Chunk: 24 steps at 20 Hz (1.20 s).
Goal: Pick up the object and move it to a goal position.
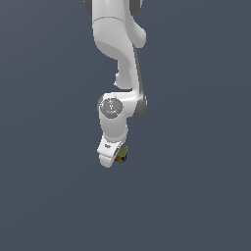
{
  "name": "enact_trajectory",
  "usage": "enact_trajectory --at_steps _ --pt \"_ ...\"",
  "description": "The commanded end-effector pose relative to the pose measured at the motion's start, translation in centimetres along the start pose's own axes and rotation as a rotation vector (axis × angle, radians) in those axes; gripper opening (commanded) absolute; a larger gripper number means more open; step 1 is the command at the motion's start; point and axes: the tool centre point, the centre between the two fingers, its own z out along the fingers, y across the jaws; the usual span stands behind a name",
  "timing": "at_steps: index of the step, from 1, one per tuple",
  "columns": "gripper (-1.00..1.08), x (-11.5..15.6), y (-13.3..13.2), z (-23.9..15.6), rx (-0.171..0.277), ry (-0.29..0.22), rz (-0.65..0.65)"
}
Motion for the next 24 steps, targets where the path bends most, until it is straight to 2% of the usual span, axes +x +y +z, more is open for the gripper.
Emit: enact_trajectory --at_steps 1,6,11,24 --pt "-1.00 0.0 0.0 0.0 0.000 0.000 0.000" --pt "-1.00 0.9 -0.7 -0.4 0.000 0.000 0.000" --pt "-1.00 3.6 -2.6 -1.7 0.000 -0.001 0.000" --pt "-1.00 16.1 -11.3 -7.8 0.000 -0.002 0.000"
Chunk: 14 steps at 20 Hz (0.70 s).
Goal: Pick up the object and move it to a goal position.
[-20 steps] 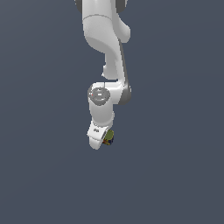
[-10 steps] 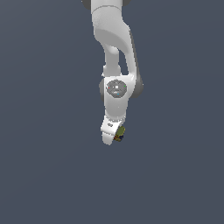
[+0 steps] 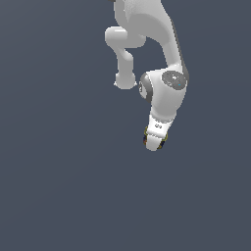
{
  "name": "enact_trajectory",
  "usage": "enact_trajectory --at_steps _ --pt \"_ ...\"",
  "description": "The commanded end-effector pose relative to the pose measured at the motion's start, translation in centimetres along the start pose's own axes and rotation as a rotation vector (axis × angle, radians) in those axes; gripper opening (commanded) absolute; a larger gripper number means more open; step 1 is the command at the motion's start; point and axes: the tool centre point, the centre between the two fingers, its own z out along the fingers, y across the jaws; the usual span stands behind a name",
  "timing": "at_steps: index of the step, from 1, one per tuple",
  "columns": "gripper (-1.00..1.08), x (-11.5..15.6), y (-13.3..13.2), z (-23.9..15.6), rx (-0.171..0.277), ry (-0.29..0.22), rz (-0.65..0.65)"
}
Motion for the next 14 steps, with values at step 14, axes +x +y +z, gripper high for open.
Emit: enact_trajectory --at_steps 14 --pt "-1.00 8.9 -5.5 -4.5 -0.003 0.003 0.001"
